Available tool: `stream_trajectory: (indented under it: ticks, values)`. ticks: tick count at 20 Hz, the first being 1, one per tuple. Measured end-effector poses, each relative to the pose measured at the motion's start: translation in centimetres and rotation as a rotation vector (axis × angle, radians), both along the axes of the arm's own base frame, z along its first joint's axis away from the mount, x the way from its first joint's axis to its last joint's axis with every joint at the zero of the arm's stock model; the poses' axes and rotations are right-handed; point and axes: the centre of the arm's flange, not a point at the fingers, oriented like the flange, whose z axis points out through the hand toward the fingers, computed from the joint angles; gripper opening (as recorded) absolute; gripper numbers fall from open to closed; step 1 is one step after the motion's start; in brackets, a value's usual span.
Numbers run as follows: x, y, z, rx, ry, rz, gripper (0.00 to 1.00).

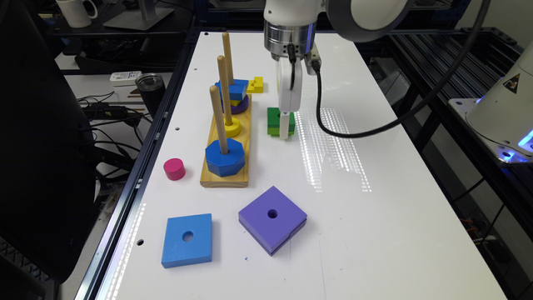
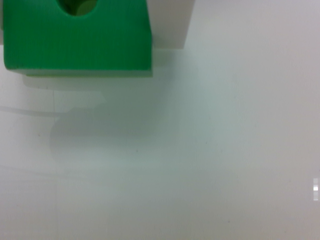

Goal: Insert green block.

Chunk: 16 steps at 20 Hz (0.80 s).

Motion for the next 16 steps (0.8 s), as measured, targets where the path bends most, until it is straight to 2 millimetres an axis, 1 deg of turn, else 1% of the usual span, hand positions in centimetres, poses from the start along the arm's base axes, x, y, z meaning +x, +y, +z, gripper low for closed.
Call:
stream_trajectory:
  ticks: [7,16]
  values:
    - [0.1,0.0,3.1,-0.001,-0.001,0.000,0.00]
    - [-0.1,0.0,8.1,-0.003,-0.004,0.000,0.00]
